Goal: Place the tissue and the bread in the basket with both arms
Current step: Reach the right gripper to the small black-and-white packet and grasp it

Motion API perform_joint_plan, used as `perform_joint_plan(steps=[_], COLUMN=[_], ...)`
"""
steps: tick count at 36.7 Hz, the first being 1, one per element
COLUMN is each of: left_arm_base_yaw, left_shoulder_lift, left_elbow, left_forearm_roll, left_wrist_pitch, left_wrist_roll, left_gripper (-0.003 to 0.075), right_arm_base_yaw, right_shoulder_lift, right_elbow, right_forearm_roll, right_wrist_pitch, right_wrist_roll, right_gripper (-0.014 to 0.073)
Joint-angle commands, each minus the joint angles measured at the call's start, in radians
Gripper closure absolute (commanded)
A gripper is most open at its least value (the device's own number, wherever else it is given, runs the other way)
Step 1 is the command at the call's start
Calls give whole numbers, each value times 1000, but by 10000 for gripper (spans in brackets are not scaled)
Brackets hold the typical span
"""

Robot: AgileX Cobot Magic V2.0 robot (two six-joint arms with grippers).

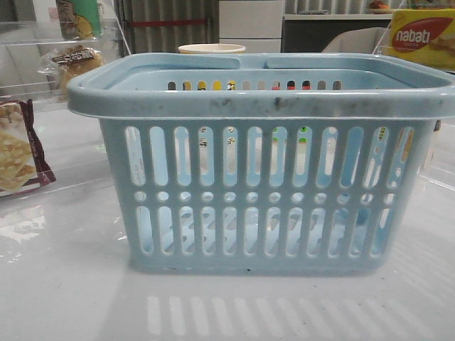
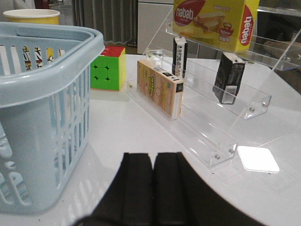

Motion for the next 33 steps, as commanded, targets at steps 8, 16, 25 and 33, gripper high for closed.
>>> perform_joint_plan(steps=[8, 16, 25, 33], left_arm_base_yaw=[-1, -1, -1, -1], left_shoulder_lift=[-16, -16, -16, 127], left_elbow=[0, 0, -71, -495], left_forearm_roll=[-8, -8, -27, -27], left_wrist_pitch=[-87, -104, -160, 82], left_wrist_roll=[0, 0, 0, 0], left_gripper=[624, 624, 624, 624], right_arm_base_yaw=[-3, -3, -3, -3], right_shoulder_lift=[-18, -18, -18, 146], right_elbow=[0, 0, -117, -530], right_forearm_roll=[0, 0, 0, -8], right_wrist_pitch=[-99, -117, -133, 165], right_wrist_roll=[-1, -1, -1, -1], right_gripper=[517, 517, 517, 517])
